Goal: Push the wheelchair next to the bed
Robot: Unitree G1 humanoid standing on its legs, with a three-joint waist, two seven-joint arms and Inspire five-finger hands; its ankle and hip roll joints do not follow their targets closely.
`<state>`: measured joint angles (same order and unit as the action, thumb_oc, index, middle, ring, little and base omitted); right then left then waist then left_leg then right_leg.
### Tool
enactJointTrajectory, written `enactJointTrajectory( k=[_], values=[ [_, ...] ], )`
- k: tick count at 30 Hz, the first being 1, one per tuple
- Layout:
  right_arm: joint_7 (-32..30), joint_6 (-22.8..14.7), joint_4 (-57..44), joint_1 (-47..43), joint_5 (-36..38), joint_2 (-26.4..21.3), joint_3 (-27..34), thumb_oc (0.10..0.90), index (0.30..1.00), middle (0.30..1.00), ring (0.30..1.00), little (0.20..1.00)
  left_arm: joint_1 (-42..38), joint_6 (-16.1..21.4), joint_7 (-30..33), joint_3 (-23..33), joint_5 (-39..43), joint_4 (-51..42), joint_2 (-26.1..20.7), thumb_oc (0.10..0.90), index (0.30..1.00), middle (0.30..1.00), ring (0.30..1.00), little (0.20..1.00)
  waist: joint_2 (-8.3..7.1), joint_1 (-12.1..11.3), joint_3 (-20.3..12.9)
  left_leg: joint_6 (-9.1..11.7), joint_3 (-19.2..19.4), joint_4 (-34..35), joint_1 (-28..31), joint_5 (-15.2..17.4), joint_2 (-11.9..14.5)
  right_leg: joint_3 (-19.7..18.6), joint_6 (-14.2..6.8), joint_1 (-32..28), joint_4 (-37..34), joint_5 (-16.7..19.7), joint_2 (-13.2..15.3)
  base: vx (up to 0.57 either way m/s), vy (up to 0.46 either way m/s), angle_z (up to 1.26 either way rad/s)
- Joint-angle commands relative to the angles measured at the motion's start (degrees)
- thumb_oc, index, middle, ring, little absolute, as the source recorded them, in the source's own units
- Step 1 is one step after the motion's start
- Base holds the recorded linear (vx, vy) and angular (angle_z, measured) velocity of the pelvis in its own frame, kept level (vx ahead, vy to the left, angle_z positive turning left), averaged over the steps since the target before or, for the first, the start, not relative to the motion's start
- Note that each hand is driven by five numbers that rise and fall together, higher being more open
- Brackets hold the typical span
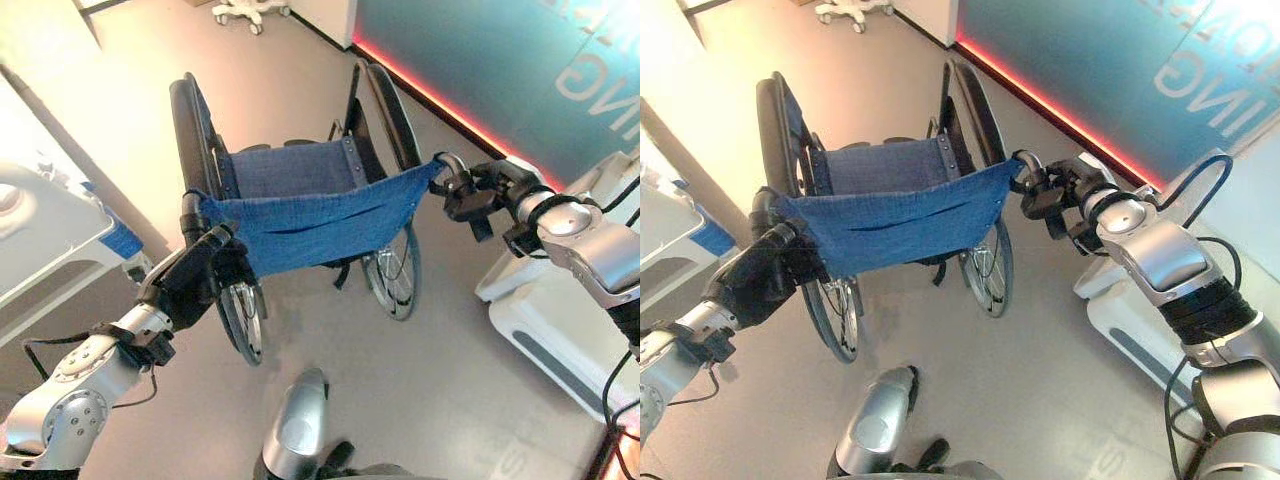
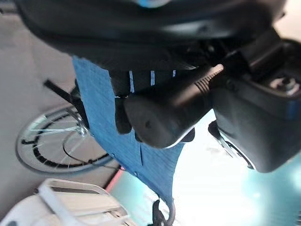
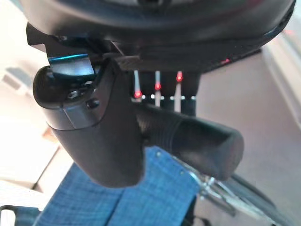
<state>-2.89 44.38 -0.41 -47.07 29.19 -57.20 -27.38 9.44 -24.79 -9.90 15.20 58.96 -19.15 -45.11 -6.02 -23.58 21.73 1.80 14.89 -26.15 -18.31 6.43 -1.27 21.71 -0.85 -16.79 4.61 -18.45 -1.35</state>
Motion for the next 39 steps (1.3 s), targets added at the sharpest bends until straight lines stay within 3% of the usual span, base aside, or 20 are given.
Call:
enactJointTrajectory(
  k=[1, 3, 6, 7, 10, 11, 12, 14, 17, 18, 19, 21, 26, 29, 30, 31, 33, 34, 36, 39],
  values=[
    [2.6, -10.4, -6.7, -5.7, 0.6, 9.5, -1.4, 0.400, 0.300, 0.300, 0.300, 0.300, -4.8, 7.9, -2.9, -2.4, -2.1, -4.7, -3.9, 0.400, 0.300, 0.300, 0.300, 0.300, -2.67, -1.4, -9.4, -6.4, -1.4, 16.6, 4.2, -4.8, -7.8, 4.4, -4.3, 3.2, 16.8, 9.6, -4.5, 0.36, 0.046, -0.16],
    [3.8, -10.9, -5.9, -5.9, -0.9, 10.8, -1.6, 0.400, 0.300, 0.300, 0.300, 0.300, -5.4, 7.5, -2.3, -1.1, -1.9, -3.8, -4.8, 0.400, 0.300, 0.300, 0.300, 0.300, -3.84, -2.5, -9.8, -7.7, -2.0, 16.8, 5.4, -5.3, -8.2, 3.7, -10.4, 4.3, 24.8, 20.6, -4.3, 0.39, 0.011, 0.03],
    [3.5, -11.3, -6.1, -5.8, -0.7, 10.5, -2.1, 0.400, 0.300, 0.300, 0.300, 0.300, -6.0, 8.0, -1.2, -0.8, -0.9, -3.3, -6.1, 0.400, 0.300, 0.300, 0.300, 0.300, -4.79, -2.3, -10.3, -8.1, -3.1, 16.1, 5.3, -5.1, -8.9, -0.1, -13.8, 6.0, 28.0, 27.3, -5.1, 0.27, -0.017, 0.25],
    [3.5, -11.3, -6.3, -5.6, -0.8, 10.5, -2.1, 0.400, 0.300, 0.300, 0.300, 0.300, -6.1, 8.0, -0.9, -0.8, -0.5, -3.2, -6.4, 0.400, 0.300, 0.300, 0.300, 0.300, -4.86, -1.9, -10.4, -8.1, -3.4, 15.9, 5.2, -5.0, -9.0, -1.1, -13.9, 6.6, 28.3, 28.1, -5.3, 0.30, -0.012, 0.48],
    [5.1, -11.4, -7.3, -3.8, -1.7, 8.8, -1.3, 0.400, 0.300, 0.300, 0.300, 0.300, -6.7, 7.9, 0.9, -0.3, 2.9, -3.1, -8.2, 0.400, 0.300, 0.300, 0.300, 0.300, -4.52, -0.1, -11.4, -7.0, -4.3, 13.4, 4.1, -4.5, -8.6, -2.7, -11.3, 5.7, 19.5, 21.5, 0.7, 0.28, -0.021, 0.27],
    [5.1, -11.4, -7.3, -3.8, -1.7, 8.8, -1.3, 0.400, 0.300, 0.300, 0.300, 0.300, -6.7, 7.9, 0.9, -0.3, 2.9, -3.1, -8.2, 0.400, 0.300, 0.300, 0.300, 0.300, -4.46, -0.1, -11.5, -6.9, -4.4, 13.4, 3.9, -4.6, -8.5, -2.7, -11.2, 5.8, 19.3, 21.7, 0.5, 0.31, -0.124, 0.16],
    [6.6, -12.1, -7.4, -3.3, -2.1, 6.9, -0.5, 0.400, 0.300, 0.300, 0.300, 0.300, -6.7, 7.8, 1.7, 0.7, 5.0, -3.1, -9.4, 0.400, 0.300, 0.300, 0.300, 0.300, -2.61, 1.0, -11.5, -4.7, -7.0, 11.2, 3.9, -4.5, -6.7, -2.0, -6.7, 6.2, 10.5, 12.4, 3.8, 0.31, -0.172, 0.21],
    [7.7, -13.1, -7.7, -2.6, -1.6, 4.2, 0.7, 0.400, 0.300, 0.300, 0.300, 0.300, -6.3, 8.2, 2.5, 1.5, 6.9, -3.3, -10.3, 0.400, 0.300, 0.300, 0.300, 0.300, -0.84, 2.4, -10.9, -2.6, -10.1, 8.9, 4.4, -5.0, -5.3, -3.0, -5.1, 8.7, 4.1, 11.0, 5.1, 0.31, -0.196, 0.41],
    [7.1, -13.8, -8.6, -2.7, -0.1, 1.6, 1.2, 0.400, 0.300, 0.300, 0.300, 0.300, -6.1, 10.1, 1.8, 1.7, 6.1, -3.5, -10.7, 0.400, 0.300, 0.300, 0.300, 0.300, -0.10, 3.8, -9.5, -1.5, -14.1, 7.3, 7.0, -2.1, -4.4, -3.7, -7.4, 13.7, -1.3, 17.6, 10.3, 0.23, -0.251, 0.64],
    [5.6, -12.9, -9.8, -4.0, 1.4, 1.6, 1.4, 0.400, 0.300, 0.300, 0.300, 0.300, -6.1, 11.1, 1.9, 2.1, 5.2, -3.7, -11.6, 0.400, 0.300, 0.300, 0.300, 0.300, -0.63, 4.6, -8.0, -1.3, -15.2, 8.8, 10.7, 1.5, -2.6, -4.0, -9.8, 19.5, -3.7, 25.7, 15.4, 0.52, -0.606, 0.42],
    [4.2, -11.8, -11.1, -5.1, 3.0, 2.0, 1.4, 0.400, 0.300, 0.300, 0.300, 0.300, -6.4, 11.7, 3.2, 2.2, 4.1, -3.4, -12.3, 0.400, 0.300, 0.300, 0.300, 0.300, -0.85, 5.0, -6.9, -1.0, -16.0, 9.5, 13.7, 4.0, -0.8, -3.9, -11.0, 21.8, -5.9, 29.2, 17.3, 0.46, -0.532, 0.43],
    [3.3, -10.3, -12.5, -5.9, 4.0, 2.9, 1.8, 0.400, 0.300, 0.300, 0.300, 0.300, -7.2, 11.8, 4.4, 1.8, 3.5, -2.7, -12.4, 0.400, 0.300, 0.300, 0.300, 0.300, -1.28, 5.5, -6.0, -0.7, -16.8, 9.4, 16.0, 5.8, 1.0, -4.2, -11.2, 23.5, -4.0, 30.0, 17.9, 0.43, -0.343, 0.37],
    [2.3, -7.8, -14.1, -6.4, 8.6, 0.7, 1.4, 0.400, 0.300, 0.300, 0.300, 0.300, -9.6, 10.2, 6.8, 0.1, 4.4, 0.0, -11.5, 0.400, 0.300, 0.300, 0.300, 0.300, -2.30, 8.0, -7.2, -0.2, -19.9, 2.5, 16.0, 5.8, 2.2, -8.5, -11.1, 23.6, 0.9, 25.3, 13.3, 0.56, -0.254, 0.62],
    [4.8, -8.3, -11.9, -7.1, 10.7, -1.5, -0.8, 0.400, 0.300, 0.300, 0.300, 0.300, -9.8, 8.2, 9.1, 0.2, 5.8, 1.5, -9.6, 0.400, 0.300, 0.300, 0.300, 0.300, -2.68, 9.3, -9.2, 2.5, -19.5, -10.7, 14.3, -2.7, 4.4, -6.5, -7.0, 21.9, 1.3, 21.8, 10.1, 0.44, -0.193, 0.82],
    [5.0, -8.5, -11.7, -7.2, 10.6, -1.5, -1.0, 0.400, 0.300, 0.300, 0.300, 0.300, -9.7, 8.1, 9.1, 0.2, 5.7, 1.5, -9.5, 0.400, 0.300, 0.300, 0.300, 0.300, -2.50, 9.4, -9.3, 2.6, -19.6, -11.8, 13.8, -2.8, 4.4, -6.2, -6.8, 21.9, 1.3, 21.7, 9.9, 0.36, -0.204, 0.31],
    [6.2, -9.3, -11.3, -6.6, 9.8, -2.0, -1.8, 0.400, 0.300, 0.300, 0.300, 0.300, -8.5, 8.5, 9.2, 0.4, 4.7, 1.7, -8.1, 0.400, 0.300, 0.300, 0.300, 0.300, -2.28, 9.7, -9.3, 3.1, -18.7, -21.4, 11.3, -5.7, 2.8, -5.2, -4.8, 20.5, 0.6, 20.7, 9.3, 0.26, -0.133, 0.03],
    [6.8, -9.8, -11.9, -5.4, 8.9, -2.2, -1.6, 0.400, 0.300, 0.300, 0.300, 0.300, -7.7, 8.9, 9.5, 0.3, 4.2, 1.8, -6.9, 0.400, 0.300, 0.300, 0.300, 0.300, -1.77, 10.0, -9.0, 2.8, -17.8, -24.8, 8.2, -6.3, 1.2, -4.7, -3.6, 19.3, 0.1, 20.1, 8.4, 0.26, -0.107, -0.20],
    [6.9, -9.7, -12.3, -4.8, 8.4, -2.0, -1.3, 0.400, 0.300, 0.300, 0.300, 0.300, -7.6, 9.0, 9.7, 0.3, 4.0, 1.9, -6.4, 0.400, 0.300, 0.300, 0.300, 0.300, -1.55, 10.0, -8.8, 2.5, -17.5, -24.4, 7.5, -6.0, 0.6, -4.6, -3.4, 19.0, 0.0, 19.9, 8.1, 0.30, -0.052, -0.23],
    [8.7, -9.3, -13.4, -3.5, 5.3, -0.6, -0.3, 0.400, 0.300, 0.300, 0.300, 0.300, -8.0, 9.1, 9.9, 0.4, 3.7, 3.0, -5.8, 0.400, 0.300, 0.300, 0.300, 0.300, -0.23, 9.6, -8.4, 1.3, -16.1, -13.4, 8.3, -4.2, -1.0, -4.4, -3.6, 17.9, 0.5, 18.9, 6.4, 0.35, -0.031, 0.17],
    [7.8, -7.6, -13.2, -5.2, 4.9, 1.0, -1.3, 0.400, 0.300, 0.300, 0.300, 0.300, -9.6, 8.4, 10.0, -0.3, 4.1, 4.3, -6.1, 0.400, 0.300, 0.300, 0.300, 0.300, 1.16, 9.2, -9.0, 1.1, -14.1, 2.2, 11.2, -5.1, 0.3, -3.2, -3.5, 16.7, 1.4, 16.8, 4.6, 0.33, 0.000, 0.32]
  ],
)
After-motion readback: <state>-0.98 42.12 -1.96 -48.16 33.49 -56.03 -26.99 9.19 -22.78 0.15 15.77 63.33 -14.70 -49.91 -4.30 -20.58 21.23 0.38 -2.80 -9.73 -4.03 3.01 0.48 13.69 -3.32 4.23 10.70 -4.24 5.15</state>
